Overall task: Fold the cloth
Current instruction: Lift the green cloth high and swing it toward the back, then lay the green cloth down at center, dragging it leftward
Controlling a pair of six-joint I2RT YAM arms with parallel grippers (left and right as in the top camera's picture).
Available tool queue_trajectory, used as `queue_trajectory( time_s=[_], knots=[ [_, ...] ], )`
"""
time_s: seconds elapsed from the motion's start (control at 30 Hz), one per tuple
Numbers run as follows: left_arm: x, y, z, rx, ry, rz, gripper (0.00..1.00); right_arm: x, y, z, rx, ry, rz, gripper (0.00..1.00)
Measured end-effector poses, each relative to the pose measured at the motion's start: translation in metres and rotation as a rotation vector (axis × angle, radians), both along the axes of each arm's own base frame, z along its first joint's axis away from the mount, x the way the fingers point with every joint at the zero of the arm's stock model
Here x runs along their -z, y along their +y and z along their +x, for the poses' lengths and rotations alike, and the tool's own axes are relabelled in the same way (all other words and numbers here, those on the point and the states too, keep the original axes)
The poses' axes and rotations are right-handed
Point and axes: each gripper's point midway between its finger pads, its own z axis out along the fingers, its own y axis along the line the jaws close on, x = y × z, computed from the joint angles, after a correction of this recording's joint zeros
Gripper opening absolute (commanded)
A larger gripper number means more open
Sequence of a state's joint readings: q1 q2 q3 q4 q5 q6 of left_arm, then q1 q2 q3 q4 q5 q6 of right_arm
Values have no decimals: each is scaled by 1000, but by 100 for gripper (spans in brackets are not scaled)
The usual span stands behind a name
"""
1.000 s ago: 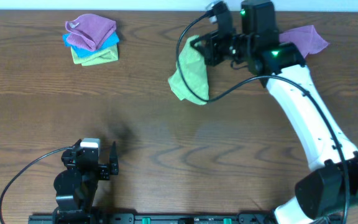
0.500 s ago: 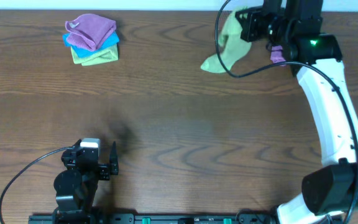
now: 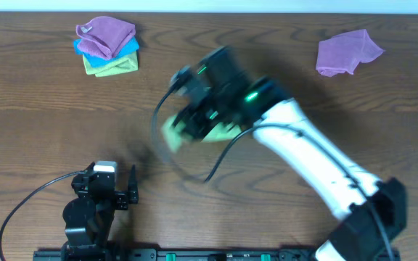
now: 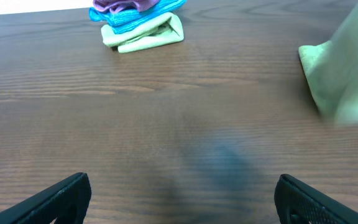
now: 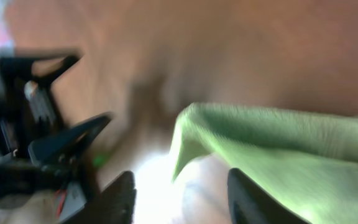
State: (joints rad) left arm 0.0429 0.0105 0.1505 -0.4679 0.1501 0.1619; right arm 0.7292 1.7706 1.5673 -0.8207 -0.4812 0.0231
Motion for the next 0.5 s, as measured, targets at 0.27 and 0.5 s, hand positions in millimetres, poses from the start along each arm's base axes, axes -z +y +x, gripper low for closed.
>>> queue_trajectory(
  time_s=[0.27, 0.5],
  knots=[
    [0, 0, 0, 0, 0, 1, 95, 33, 22, -35, -92, 39, -57, 68],
    [0, 0, 0, 0, 0, 0, 95, 46, -50, 28, 156, 74, -158, 70]
  ],
)
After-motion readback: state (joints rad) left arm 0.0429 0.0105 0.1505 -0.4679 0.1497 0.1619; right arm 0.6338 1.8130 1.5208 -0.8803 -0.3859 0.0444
